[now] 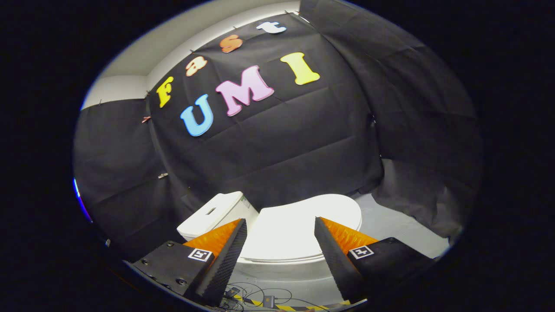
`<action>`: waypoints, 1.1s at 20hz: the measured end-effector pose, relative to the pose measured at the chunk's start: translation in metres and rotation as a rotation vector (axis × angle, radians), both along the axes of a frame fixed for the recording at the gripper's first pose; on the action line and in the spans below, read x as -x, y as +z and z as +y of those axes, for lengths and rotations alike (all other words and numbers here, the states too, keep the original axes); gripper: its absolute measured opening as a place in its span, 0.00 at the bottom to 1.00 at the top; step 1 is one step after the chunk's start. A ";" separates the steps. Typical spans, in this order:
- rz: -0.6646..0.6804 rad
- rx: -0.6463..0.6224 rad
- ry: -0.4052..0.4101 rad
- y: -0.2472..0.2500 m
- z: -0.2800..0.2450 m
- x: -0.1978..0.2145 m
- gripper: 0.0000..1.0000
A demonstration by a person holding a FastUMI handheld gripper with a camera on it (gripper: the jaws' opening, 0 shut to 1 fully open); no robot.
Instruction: Open the toilet lid.
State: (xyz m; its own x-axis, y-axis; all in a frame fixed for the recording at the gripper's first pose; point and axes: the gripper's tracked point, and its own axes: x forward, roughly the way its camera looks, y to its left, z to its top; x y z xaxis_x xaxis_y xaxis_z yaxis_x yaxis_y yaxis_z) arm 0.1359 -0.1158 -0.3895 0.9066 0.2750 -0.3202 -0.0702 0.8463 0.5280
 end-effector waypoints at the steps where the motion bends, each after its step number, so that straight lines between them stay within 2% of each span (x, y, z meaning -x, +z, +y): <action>1: 0.021 0.000 -0.009 -0.015 -0.009 -0.007 0.99; 4: 0.117 0.000 -0.044 -0.069 -0.043 -0.022 0.99; 10: 0.354 -0.170 -0.133 -0.178 -0.089 -0.032 0.99; 14: 0.465 -0.341 -0.170 -0.229 -0.094 -0.042 0.97; 16: 0.500 -0.364 -0.165 -0.249 -0.092 -0.040 0.90; 17: 0.510 -0.372 -0.170 -0.257 -0.093 -0.040 0.82; 18: 0.515 -0.399 -0.181 -0.261 -0.093 -0.045 0.79; 19: 0.514 -0.436 -0.193 -0.261 -0.091 -0.048 0.67; 20: 0.514 -0.471 -0.198 -0.265 -0.090 -0.048 0.62; 21: 0.518 -0.494 -0.203 -0.268 -0.089 -0.047 0.57; 22: 0.525 -0.513 -0.206 -0.272 -0.087 -0.046 0.57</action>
State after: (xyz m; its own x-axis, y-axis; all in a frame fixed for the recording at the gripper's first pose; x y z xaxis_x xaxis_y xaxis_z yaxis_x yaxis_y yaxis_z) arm 0.1824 -0.2029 -0.6620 0.7196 0.3477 -0.6011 0.4313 0.4546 0.7793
